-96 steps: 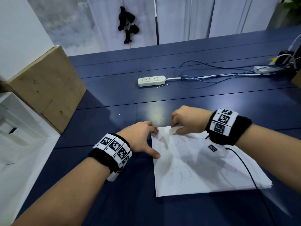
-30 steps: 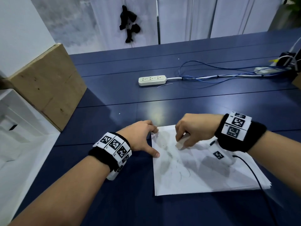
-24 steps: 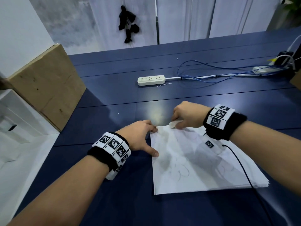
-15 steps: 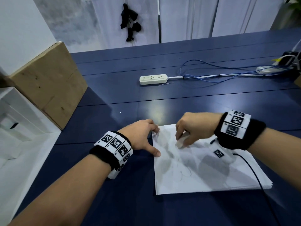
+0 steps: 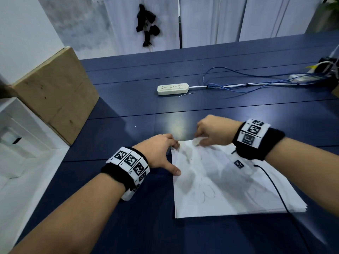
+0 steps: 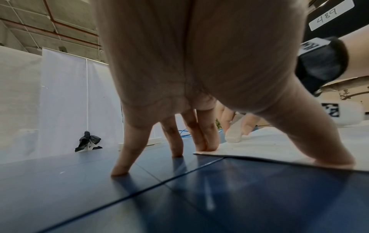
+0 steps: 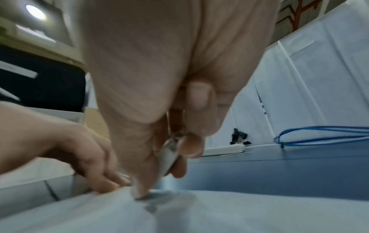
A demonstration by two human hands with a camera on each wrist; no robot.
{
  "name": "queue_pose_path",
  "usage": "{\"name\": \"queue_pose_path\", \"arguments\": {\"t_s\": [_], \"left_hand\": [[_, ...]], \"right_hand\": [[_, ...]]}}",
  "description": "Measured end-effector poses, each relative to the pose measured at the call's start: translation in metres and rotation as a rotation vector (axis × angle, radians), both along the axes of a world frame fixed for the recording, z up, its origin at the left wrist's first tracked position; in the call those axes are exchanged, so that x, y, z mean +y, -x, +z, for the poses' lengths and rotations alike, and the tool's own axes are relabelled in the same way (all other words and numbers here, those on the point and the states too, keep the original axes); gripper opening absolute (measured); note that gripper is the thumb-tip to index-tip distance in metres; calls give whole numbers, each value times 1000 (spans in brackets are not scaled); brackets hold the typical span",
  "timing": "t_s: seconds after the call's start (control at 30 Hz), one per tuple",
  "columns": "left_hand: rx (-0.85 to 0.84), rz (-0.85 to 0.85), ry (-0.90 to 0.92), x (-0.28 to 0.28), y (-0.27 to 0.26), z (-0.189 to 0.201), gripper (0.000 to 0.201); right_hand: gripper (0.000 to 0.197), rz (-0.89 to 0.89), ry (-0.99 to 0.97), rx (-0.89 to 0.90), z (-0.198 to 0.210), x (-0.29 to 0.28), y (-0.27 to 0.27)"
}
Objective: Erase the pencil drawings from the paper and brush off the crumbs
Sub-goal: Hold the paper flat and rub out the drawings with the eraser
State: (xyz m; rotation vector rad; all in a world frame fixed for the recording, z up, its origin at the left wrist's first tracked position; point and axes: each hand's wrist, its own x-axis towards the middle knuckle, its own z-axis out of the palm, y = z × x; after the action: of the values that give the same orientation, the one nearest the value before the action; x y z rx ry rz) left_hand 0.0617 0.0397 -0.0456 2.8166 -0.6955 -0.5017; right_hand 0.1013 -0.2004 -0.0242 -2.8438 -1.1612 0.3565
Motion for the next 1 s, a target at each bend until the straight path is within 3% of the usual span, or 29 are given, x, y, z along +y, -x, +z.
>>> {"name": "queue_pose_path", "arguments": {"t_s": [0.07, 0.13, 0.27, 0.37, 0.5, 0.7, 0.87, 1.0], "left_hand": [[1, -2, -1, 0, 0, 0, 97], [2, 3, -4, 0, 0, 0, 96], [13, 10, -4, 1, 0, -1, 102], [6, 11, -5, 0, 0, 0, 98], [3, 7, -5, 1, 0, 0, 99], [14, 11, -2, -1, 1, 0, 100], [10, 0, -4, 0, 0, 0, 100], [11, 16, -4, 1, 0, -1, 98]], "right_hand": [[26, -73, -17, -21, -2, -1, -7], [24, -9, -17, -2, -1, -3, 3], [31, 118, 39, 207, -1, -7, 33], [36, 56, 22, 84, -1, -3, 14], [24, -64, 42, -49, -1, -4, -3], [52, 115, 29, 223, 0, -12, 33], [27, -36, -28, -7, -2, -7, -6], [28, 74, -52, 80, 0, -11, 17]]}}
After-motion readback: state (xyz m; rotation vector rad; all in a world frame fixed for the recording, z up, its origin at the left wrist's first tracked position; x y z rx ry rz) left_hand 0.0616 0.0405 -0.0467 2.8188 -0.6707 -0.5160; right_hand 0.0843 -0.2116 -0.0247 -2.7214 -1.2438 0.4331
